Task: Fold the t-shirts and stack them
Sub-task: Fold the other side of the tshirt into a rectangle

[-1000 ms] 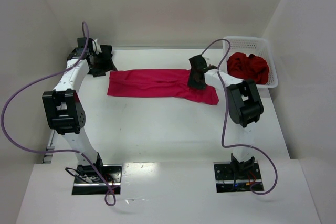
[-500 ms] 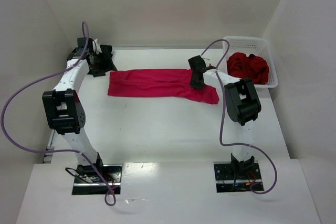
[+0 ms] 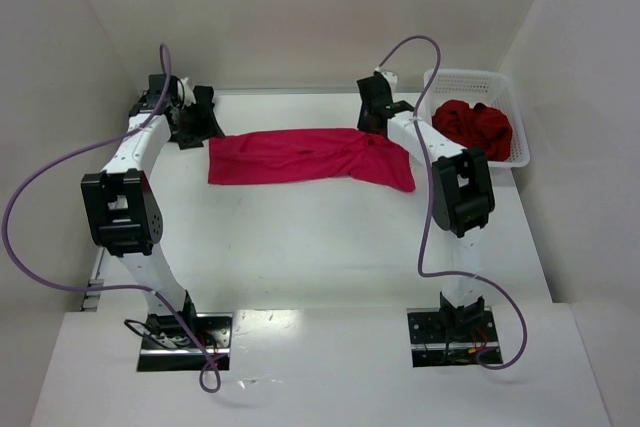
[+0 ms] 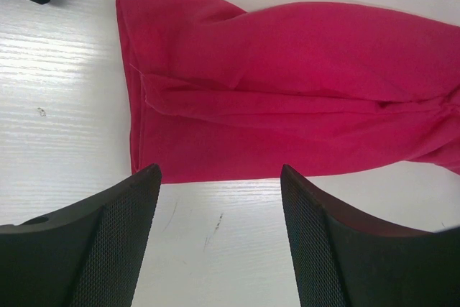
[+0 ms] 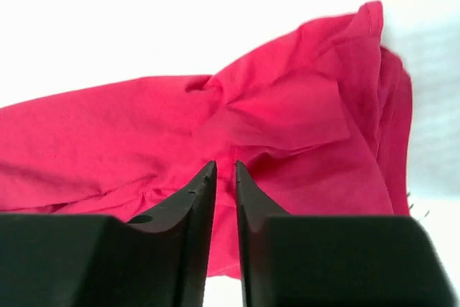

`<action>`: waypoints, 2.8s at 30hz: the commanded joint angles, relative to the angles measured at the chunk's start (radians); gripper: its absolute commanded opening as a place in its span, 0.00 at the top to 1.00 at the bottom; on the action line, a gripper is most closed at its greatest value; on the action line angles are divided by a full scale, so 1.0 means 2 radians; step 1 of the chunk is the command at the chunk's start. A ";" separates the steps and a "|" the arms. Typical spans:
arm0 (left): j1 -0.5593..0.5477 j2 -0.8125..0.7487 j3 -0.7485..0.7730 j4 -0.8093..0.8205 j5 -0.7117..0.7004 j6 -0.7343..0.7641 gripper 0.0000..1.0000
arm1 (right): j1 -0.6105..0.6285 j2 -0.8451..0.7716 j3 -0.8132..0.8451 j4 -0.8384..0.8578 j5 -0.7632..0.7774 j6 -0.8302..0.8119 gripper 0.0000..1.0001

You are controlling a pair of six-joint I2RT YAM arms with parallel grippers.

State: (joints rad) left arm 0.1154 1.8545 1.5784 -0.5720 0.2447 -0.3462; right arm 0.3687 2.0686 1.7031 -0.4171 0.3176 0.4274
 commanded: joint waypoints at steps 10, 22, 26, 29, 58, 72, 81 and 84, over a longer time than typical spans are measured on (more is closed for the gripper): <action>0.002 0.000 -0.006 -0.004 0.036 0.034 0.24 | 0.003 0.054 0.039 -0.005 -0.012 -0.016 0.66; -0.032 0.005 -0.024 -0.032 0.046 0.065 0.25 | 0.003 0.022 -0.022 0.014 -0.021 0.013 0.52; -0.037 -0.005 -0.047 -0.037 0.051 0.070 0.27 | 0.003 0.038 0.004 0.025 -0.009 0.013 0.76; -0.042 -0.005 -0.060 -0.041 0.051 0.079 0.27 | 0.003 0.048 0.035 0.025 -0.002 0.006 0.80; -0.078 0.049 -0.041 -0.048 -0.085 0.021 0.51 | 0.003 0.013 -0.003 -0.004 0.020 0.020 0.36; -0.078 0.054 -0.045 -0.065 -0.141 0.030 0.79 | 0.003 0.018 -0.015 0.011 -0.021 0.058 0.45; -0.078 0.059 -0.050 -0.065 -0.141 0.030 0.92 | 0.003 0.023 -0.015 0.027 -0.026 0.063 0.78; -0.078 0.059 -0.054 -0.065 -0.141 0.035 0.93 | 0.003 0.036 0.004 0.031 -0.021 0.059 0.84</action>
State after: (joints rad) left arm -0.0410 1.9625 1.4662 -0.6895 -0.0257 -0.2897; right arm 0.3687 2.1651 1.6772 -0.4038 0.2649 0.5392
